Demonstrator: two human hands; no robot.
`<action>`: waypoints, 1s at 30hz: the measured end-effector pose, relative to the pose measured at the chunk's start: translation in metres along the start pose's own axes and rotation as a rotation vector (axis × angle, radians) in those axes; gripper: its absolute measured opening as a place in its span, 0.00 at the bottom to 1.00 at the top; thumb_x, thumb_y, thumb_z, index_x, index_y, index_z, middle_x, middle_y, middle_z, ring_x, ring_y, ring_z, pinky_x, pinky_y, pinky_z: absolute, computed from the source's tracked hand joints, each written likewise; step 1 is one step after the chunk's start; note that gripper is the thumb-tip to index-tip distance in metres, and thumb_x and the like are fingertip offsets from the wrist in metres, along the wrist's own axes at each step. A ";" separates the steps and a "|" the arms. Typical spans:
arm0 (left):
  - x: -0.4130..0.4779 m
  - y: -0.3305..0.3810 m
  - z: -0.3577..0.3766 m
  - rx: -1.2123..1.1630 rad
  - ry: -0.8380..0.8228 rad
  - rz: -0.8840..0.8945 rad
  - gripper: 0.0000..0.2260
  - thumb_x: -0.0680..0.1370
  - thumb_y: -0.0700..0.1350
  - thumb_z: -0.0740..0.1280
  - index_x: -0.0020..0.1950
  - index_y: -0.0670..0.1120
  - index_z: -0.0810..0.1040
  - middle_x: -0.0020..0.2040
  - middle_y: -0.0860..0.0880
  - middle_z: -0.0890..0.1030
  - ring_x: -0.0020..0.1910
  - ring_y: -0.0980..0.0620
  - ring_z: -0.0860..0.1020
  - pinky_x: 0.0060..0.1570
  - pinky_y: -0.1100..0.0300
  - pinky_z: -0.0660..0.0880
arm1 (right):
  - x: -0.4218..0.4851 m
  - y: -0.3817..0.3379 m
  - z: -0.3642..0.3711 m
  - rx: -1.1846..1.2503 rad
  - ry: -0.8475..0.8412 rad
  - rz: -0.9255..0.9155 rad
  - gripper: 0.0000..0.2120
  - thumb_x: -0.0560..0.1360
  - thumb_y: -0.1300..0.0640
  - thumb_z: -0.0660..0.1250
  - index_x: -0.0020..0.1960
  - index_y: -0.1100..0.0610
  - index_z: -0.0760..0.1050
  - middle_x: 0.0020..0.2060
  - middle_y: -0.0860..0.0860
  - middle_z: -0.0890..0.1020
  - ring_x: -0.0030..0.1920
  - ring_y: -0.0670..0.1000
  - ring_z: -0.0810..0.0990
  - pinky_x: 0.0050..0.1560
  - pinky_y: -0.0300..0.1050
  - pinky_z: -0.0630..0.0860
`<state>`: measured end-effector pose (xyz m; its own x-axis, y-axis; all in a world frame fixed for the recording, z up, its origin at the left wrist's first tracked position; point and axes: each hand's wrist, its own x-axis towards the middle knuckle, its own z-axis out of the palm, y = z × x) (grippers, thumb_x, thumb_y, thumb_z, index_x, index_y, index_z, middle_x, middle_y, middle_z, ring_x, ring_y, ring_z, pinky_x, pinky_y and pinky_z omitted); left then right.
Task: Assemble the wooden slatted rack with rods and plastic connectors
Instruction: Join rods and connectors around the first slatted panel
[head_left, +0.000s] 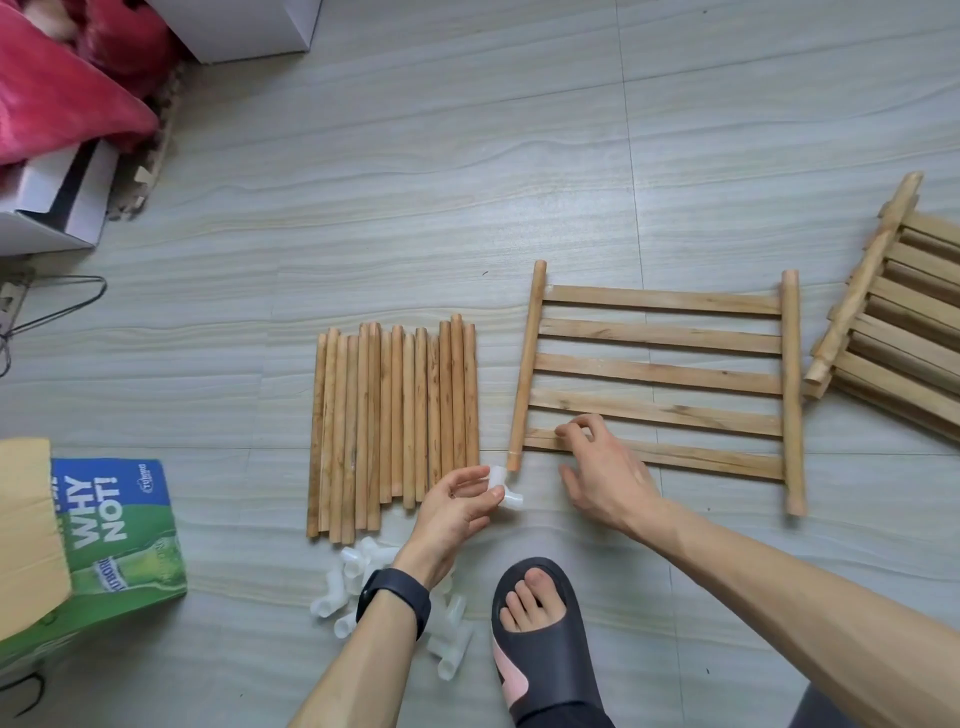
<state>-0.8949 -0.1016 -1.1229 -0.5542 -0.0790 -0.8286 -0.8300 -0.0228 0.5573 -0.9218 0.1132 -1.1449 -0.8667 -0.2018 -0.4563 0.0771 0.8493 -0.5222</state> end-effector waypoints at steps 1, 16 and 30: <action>0.001 0.002 0.000 0.015 -0.016 -0.009 0.17 0.75 0.40 0.76 0.63 0.47 0.80 0.61 0.47 0.82 0.61 0.50 0.80 0.65 0.51 0.76 | 0.001 0.001 -0.001 -0.045 -0.016 0.004 0.20 0.80 0.54 0.62 0.70 0.52 0.67 0.69 0.50 0.66 0.58 0.59 0.78 0.51 0.53 0.77; 0.002 -0.004 0.002 0.308 -0.074 0.040 0.16 0.77 0.41 0.73 0.64 0.50 0.78 0.60 0.51 0.81 0.60 0.53 0.80 0.61 0.53 0.78 | 0.010 0.014 0.001 0.014 -0.020 0.042 0.15 0.82 0.58 0.60 0.67 0.49 0.67 0.64 0.51 0.67 0.58 0.60 0.76 0.51 0.55 0.78; 0.011 -0.017 0.029 0.065 0.029 0.052 0.17 0.79 0.36 0.71 0.67 0.43 0.77 0.61 0.47 0.81 0.58 0.47 0.83 0.57 0.57 0.80 | 0.012 0.013 0.004 -0.017 -0.015 0.054 0.20 0.80 0.63 0.61 0.68 0.47 0.66 0.64 0.50 0.67 0.56 0.58 0.76 0.45 0.48 0.69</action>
<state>-0.8890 -0.0731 -1.1427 -0.5956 -0.1075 -0.7961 -0.8028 0.0468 0.5944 -0.9290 0.1203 -1.1598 -0.8538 -0.1624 -0.4946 0.1153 0.8675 -0.4839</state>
